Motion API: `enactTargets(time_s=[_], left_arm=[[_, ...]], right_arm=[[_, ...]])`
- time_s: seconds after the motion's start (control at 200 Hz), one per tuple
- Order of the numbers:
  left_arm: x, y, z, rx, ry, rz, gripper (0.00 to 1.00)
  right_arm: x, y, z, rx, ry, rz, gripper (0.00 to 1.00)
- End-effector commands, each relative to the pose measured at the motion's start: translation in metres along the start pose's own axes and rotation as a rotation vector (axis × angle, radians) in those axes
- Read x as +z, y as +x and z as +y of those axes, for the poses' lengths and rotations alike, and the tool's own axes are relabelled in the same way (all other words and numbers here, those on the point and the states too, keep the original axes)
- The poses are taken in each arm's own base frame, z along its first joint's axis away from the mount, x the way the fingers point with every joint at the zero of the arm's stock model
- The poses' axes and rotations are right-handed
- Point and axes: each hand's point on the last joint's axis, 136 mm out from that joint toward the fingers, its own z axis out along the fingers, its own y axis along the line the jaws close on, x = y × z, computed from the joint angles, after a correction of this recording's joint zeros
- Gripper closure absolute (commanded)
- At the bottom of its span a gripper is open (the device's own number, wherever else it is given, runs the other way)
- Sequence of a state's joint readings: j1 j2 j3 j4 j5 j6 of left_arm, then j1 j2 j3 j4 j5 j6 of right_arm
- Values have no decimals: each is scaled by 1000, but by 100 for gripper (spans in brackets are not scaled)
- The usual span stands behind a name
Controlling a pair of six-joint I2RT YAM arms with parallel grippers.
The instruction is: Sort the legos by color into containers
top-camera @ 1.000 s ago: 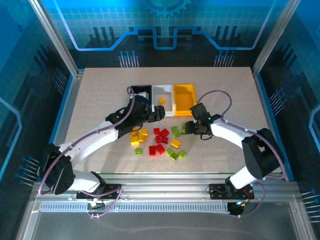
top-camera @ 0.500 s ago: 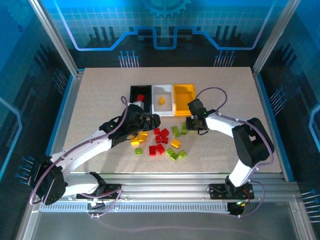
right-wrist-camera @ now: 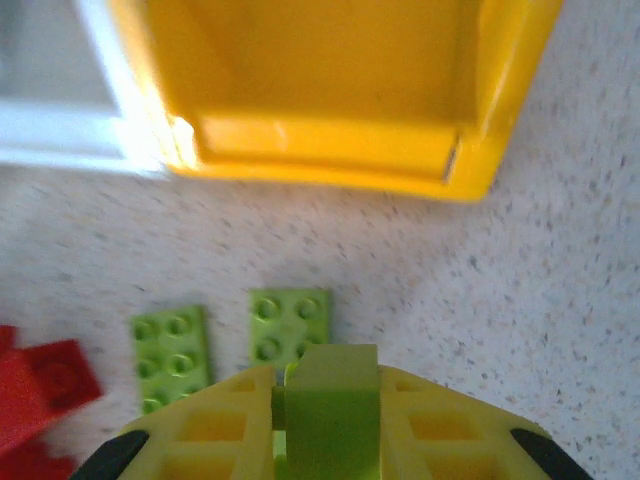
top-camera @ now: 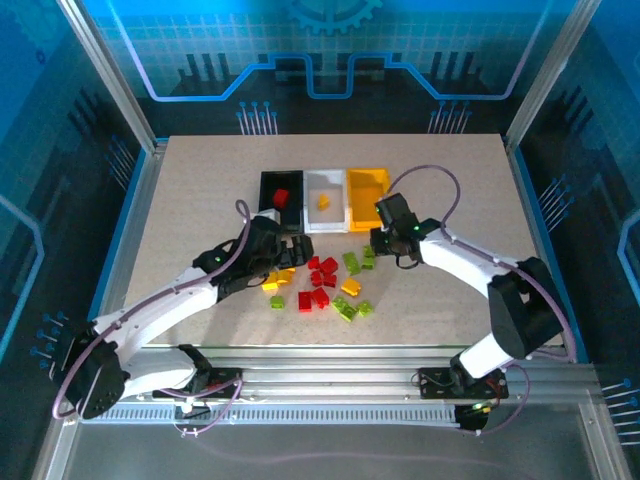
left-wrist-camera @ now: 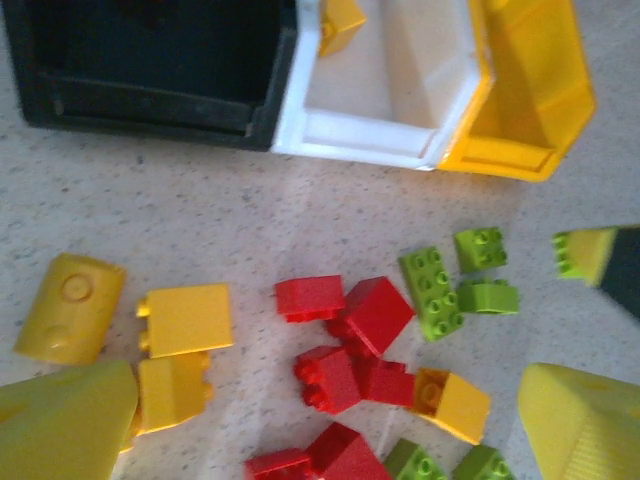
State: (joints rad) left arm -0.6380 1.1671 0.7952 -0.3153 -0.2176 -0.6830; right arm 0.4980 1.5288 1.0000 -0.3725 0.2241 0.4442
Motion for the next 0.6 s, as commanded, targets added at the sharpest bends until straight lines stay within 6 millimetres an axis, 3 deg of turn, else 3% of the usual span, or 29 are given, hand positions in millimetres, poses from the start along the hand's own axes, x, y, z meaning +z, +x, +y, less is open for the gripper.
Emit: enactTargets(time_s=[0.0,0.215,0.35,0.475,0.595], left_arm=[[-6,10,20,-17,-59,4,1],[-12,21,31,-34,-77,25,1],[-17,25,37,-42,-87,29,1],[-21,26,42,-47,-97,27,1],[-23,25,43,-48,-102,22,1]], right_arm=[[-12,-38,3,-14,21,-72,77],[24,-87,0,39,22,-70,77],[48,-102,-2,46,49,-43,75],[57,-111,-3,52,63,-38,61],[45,-122,0,55,48,-70,48]])
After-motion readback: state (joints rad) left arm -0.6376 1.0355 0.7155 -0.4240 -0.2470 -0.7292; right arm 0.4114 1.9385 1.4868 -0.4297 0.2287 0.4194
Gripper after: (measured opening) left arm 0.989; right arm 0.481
